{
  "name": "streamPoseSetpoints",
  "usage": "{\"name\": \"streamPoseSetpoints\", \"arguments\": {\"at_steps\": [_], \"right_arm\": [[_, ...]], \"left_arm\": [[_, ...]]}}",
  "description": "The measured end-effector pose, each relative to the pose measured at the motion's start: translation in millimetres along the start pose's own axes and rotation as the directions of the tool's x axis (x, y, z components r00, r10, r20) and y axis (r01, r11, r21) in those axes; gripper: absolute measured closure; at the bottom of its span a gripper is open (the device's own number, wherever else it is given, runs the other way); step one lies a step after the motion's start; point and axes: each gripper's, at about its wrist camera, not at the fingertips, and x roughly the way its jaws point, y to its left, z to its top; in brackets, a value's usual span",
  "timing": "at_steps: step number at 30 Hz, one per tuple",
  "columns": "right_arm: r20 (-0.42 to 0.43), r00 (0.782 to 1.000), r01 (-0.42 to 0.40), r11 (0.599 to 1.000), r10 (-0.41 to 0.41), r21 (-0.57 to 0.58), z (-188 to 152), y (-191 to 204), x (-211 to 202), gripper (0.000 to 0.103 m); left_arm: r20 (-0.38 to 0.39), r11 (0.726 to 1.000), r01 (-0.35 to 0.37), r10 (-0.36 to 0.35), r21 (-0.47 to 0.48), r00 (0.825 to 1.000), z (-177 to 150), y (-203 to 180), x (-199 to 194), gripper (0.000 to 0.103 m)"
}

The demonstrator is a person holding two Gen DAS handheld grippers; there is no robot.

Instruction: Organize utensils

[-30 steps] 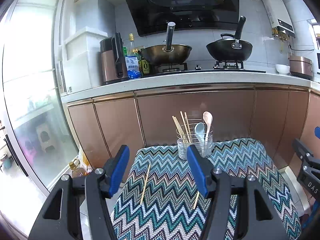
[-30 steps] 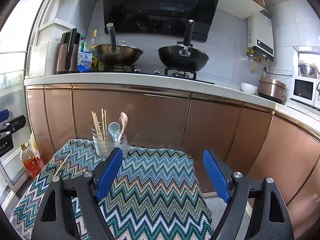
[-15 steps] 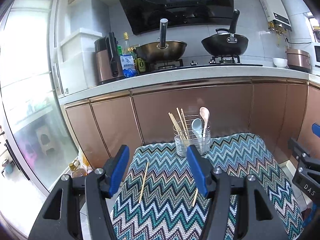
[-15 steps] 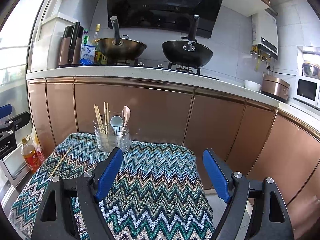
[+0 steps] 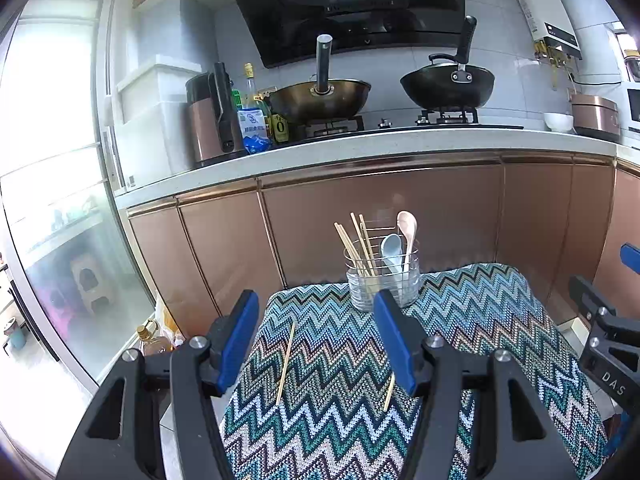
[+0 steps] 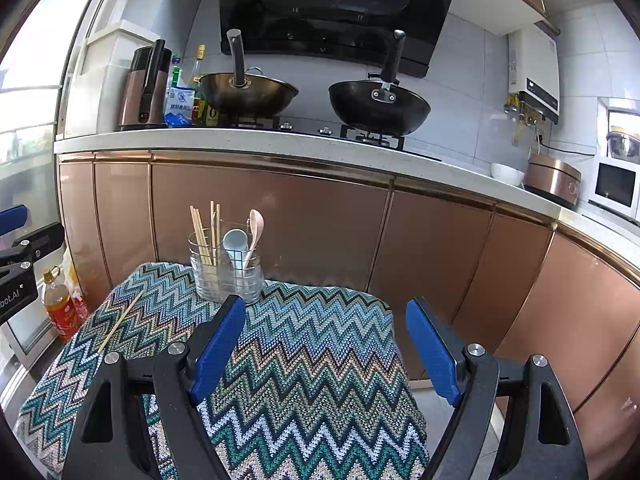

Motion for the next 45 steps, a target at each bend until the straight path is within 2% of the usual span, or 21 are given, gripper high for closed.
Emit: {"name": "streamPoseSetpoints", "arguments": {"at_steps": [14,27,45], "right_arm": [[0.008,0.999,-0.034,0.999,0.034,-0.018,0,11,6,0.021],[0.023,0.999,-0.033,0.999,0.033,0.007,2,14,19,0.021],[-0.087,0.994,-0.073,0.997,0.071,-0.011,-11,30,71,0.024]], "left_arm": [[0.006,1.000,0.003,-0.003,0.015,1.000,-3,-3,4,0.045],[-0.047,0.999,0.010,-0.012,-0.044,0.999,-7,13,41,0.045],[-0.135,0.997,0.008,-0.019,-0.080,0.991,-22,14,105,0.045]]}}
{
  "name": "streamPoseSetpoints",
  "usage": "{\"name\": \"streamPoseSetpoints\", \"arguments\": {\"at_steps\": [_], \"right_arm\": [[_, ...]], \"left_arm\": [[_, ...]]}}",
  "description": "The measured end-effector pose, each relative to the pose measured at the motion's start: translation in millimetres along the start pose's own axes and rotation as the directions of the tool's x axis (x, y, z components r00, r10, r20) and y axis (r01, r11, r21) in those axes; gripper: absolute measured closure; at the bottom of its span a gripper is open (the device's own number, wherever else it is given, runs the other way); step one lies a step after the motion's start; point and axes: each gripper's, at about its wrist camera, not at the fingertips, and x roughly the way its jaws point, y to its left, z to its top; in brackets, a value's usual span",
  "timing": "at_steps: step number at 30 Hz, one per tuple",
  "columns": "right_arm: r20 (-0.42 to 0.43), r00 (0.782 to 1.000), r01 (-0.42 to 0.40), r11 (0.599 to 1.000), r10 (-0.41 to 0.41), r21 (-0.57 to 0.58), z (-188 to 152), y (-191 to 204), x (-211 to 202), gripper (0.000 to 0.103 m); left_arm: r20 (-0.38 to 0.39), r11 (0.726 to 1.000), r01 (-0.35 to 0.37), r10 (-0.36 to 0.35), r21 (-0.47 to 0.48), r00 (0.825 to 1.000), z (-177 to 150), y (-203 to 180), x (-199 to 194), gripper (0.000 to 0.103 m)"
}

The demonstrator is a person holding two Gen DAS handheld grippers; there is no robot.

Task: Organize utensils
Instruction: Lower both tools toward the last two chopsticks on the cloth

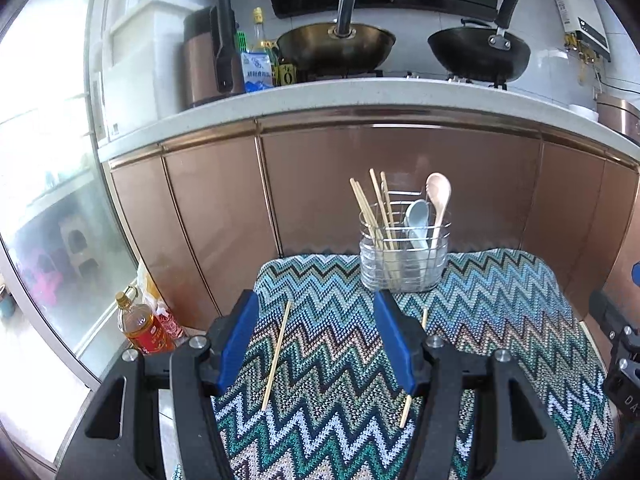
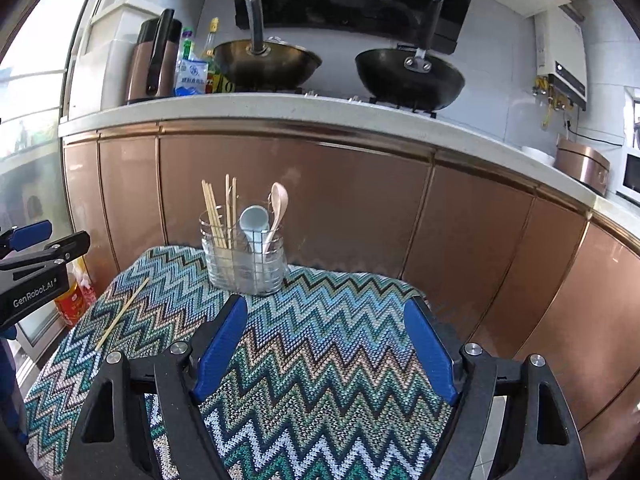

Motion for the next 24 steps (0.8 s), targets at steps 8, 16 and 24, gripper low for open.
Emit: {"name": "streamPoseSetpoints", "arguments": {"at_steps": [8,16,24], "right_arm": [[-0.074,0.995,-0.061,0.998,0.060,-0.020,-6,14,40,0.029],[-0.174,0.970,-0.173,0.985,0.170,0.002,-15,33,83,0.034],[-0.306,0.888,-0.311,0.939,0.343,0.149,-21,43,135,0.045]], "left_arm": [[-0.063,1.000,-0.019,0.018,-0.012,0.998,-6,8,35,0.045],[-0.129,0.999,-0.043,0.041,-0.010,0.991,-12,20,71,0.045],[-0.272,1.000,-0.002,0.000,-0.005,0.962,-14,40,124,0.045]]}}
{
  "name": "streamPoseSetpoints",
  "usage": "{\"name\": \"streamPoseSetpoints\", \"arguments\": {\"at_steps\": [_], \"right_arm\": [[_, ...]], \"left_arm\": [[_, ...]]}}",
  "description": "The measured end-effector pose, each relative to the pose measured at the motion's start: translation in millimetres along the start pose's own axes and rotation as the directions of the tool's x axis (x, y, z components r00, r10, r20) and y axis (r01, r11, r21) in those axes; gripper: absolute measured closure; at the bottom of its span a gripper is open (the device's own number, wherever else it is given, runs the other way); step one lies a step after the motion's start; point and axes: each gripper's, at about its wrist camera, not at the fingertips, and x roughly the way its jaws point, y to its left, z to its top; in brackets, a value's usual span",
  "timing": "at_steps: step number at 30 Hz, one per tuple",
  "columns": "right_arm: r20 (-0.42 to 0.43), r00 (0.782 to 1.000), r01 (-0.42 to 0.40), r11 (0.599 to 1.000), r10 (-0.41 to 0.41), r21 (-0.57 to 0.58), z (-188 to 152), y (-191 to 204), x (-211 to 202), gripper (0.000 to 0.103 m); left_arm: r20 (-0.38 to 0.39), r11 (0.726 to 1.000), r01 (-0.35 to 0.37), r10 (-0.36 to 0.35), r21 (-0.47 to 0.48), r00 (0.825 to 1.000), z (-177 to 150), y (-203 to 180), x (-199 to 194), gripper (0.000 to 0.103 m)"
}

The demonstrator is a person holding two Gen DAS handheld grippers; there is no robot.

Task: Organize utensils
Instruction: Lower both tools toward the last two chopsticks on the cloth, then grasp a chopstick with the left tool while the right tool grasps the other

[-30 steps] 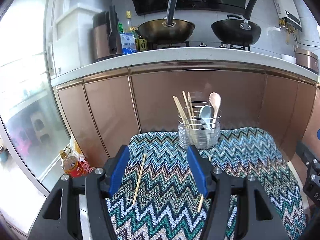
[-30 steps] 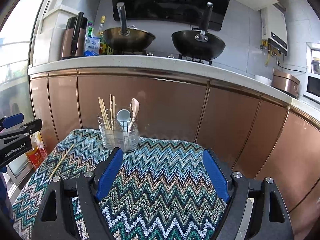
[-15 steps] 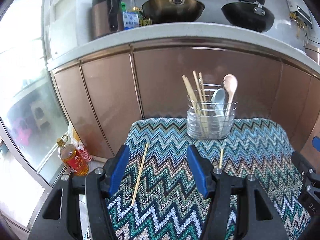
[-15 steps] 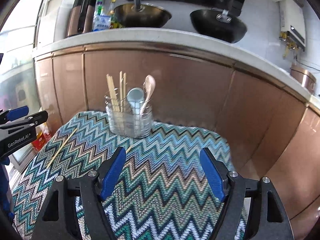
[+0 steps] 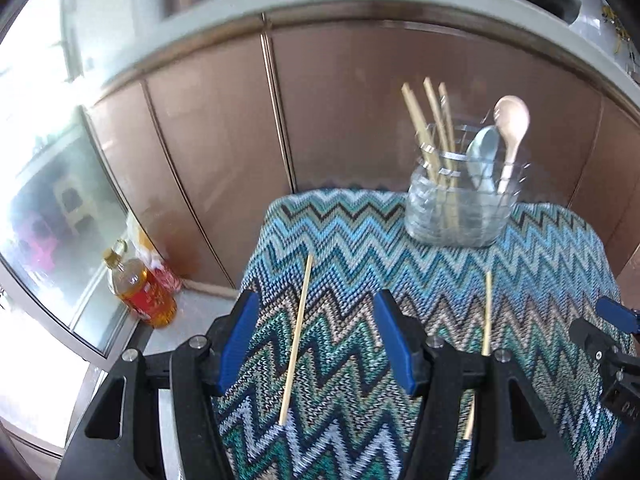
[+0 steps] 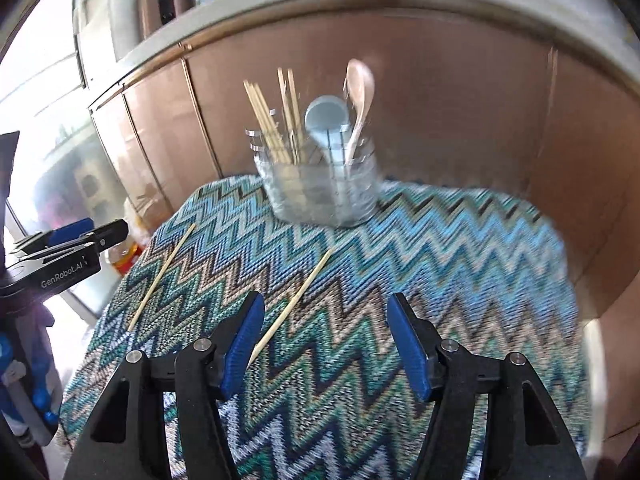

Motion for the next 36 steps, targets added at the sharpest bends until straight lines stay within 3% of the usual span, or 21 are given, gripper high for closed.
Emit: {"name": "streamPoseSetpoints", "arguments": {"at_steps": [4,9,12,17,19,22,29,36], "right_arm": [[-0.065,0.997,-0.039,0.998,0.042,0.057,12,-8,30,0.052],[-0.148,0.984,-0.084,0.988,0.103,0.128,31,-14,73,0.064],[-0.193,0.971,-0.105,0.979,0.139,0.175,38,-16,96,0.074],[-0.249,0.959,-0.092,0.978,0.138,0.187,46,-13,124,0.079],[-0.267,0.953,-0.089,0.977,0.140,0.192,47,-12,131,0.080],[-0.295,0.945,-0.083,0.977,0.140,0.196,48,-7,142,0.080],[-0.329,0.935,-0.071,0.979,0.131,0.189,45,1,160,0.082],[-0.351,0.926,-0.073,0.977,0.142,0.201,51,-2,167,0.083]], "left_arm": [[-0.130,0.994,0.103,-0.106,-0.025,0.986,11,13,36,0.045],[-0.265,0.974,0.209,-0.225,-0.087,0.938,27,31,79,0.045],[-0.333,0.958,0.251,-0.284,-0.139,0.899,36,43,100,0.046],[-0.383,0.962,0.254,-0.274,-0.102,0.882,43,45,115,0.047],[-0.412,0.960,0.264,-0.280,-0.096,0.867,43,42,125,0.057],[-0.460,0.956,0.275,-0.288,-0.097,0.840,38,39,141,0.064],[-0.496,0.964,0.250,-0.264,-0.096,0.827,32,43,167,0.081],[-0.526,0.961,0.262,-0.270,-0.090,0.807,32,48,183,0.083]]}}
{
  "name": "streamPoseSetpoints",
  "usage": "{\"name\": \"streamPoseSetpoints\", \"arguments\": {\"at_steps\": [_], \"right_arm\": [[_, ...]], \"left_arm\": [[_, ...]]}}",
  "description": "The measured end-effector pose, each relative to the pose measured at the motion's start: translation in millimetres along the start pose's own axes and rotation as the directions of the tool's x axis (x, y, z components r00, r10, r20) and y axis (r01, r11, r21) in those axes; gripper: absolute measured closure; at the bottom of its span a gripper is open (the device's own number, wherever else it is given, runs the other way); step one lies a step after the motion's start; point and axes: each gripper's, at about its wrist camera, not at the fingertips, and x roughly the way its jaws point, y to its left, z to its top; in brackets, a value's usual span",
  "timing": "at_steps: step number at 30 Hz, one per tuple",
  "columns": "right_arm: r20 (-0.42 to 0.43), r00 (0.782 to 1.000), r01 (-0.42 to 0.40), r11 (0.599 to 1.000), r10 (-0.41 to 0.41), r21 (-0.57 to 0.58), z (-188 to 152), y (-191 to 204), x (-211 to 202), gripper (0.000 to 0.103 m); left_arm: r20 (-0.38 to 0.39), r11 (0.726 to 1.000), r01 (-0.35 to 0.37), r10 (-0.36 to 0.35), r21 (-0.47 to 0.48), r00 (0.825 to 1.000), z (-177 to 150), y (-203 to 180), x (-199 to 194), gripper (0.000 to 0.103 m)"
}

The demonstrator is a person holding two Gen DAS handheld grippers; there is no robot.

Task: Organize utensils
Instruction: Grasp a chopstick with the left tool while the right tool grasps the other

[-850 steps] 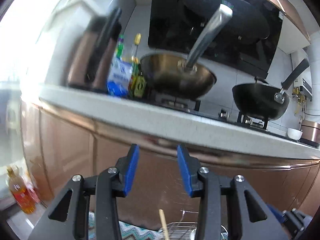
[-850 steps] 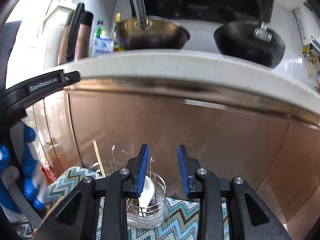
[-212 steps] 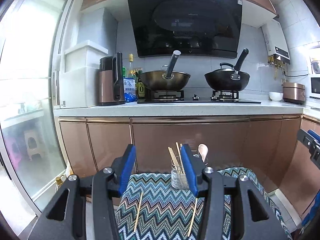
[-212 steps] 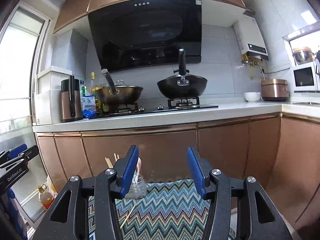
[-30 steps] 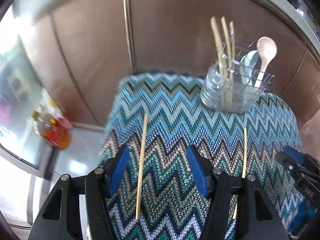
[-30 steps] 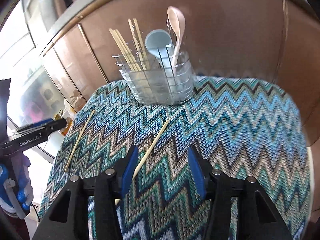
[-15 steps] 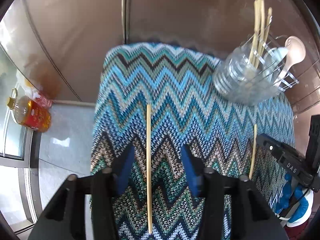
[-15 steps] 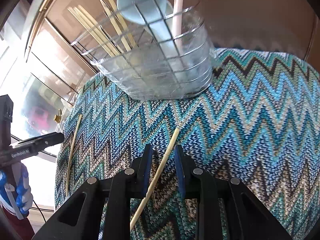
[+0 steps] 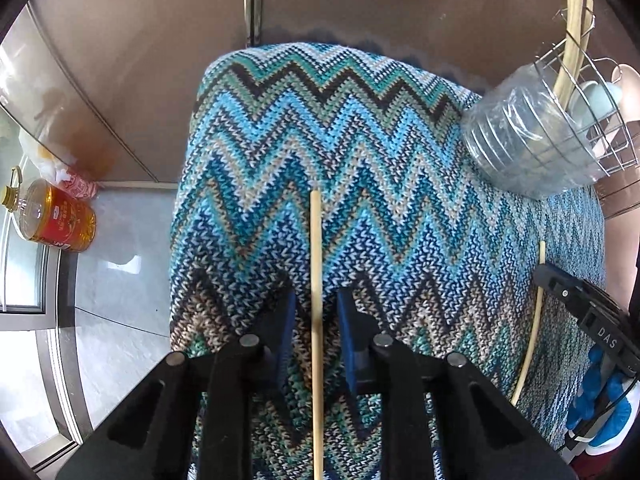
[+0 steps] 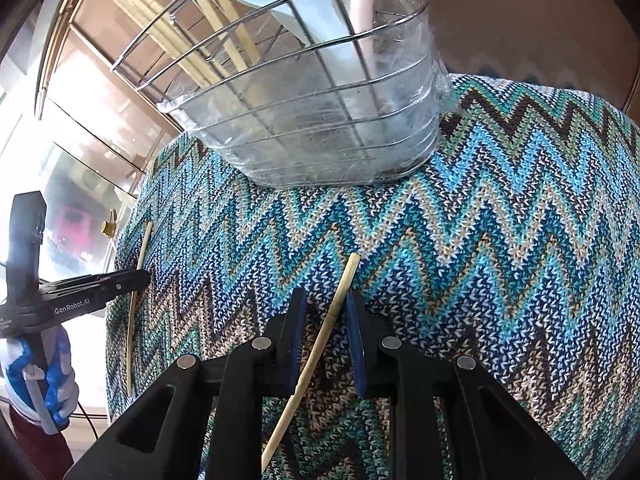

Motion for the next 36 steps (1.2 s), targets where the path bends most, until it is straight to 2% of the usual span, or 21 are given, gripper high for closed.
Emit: {"name": "streamPoseSetpoints", "arguments": {"at_steps": [8,16,22,29,33,36], "right_arm": [[-0.017,1.000,0.014,1.000,-0.014,-0.003,4,3,0,0.083],[-0.027,0.998,0.052,0.998,-0.053,-0.033,2,11,10,0.082],[-0.038,0.998,0.057,0.998,-0.057,-0.009,1,10,7,0.082],[-0.046,0.995,0.084,0.996,-0.085,-0.022,2,19,11,0.070],[-0.038,0.994,0.106,0.994,-0.107,-0.029,0,22,13,0.070],[-0.034,0.993,0.115,0.993,-0.115,-0.014,-1,19,12,0.079]], "left_arm": [[-0.037,0.999,-0.021,0.022,0.041,0.999,15,5,10,0.083],[-0.011,0.996,-0.070,0.070,0.060,0.997,11,-17,8,0.084],[0.010,0.996,-0.064,0.064,0.064,0.998,4,-11,7,0.085],[0.013,0.994,-0.075,0.075,0.078,0.997,0,-10,8,0.084],[0.018,0.994,-0.078,0.077,0.081,0.997,3,-12,7,0.085],[0.019,0.993,-0.082,0.080,0.082,0.997,4,-11,7,0.086]]}}
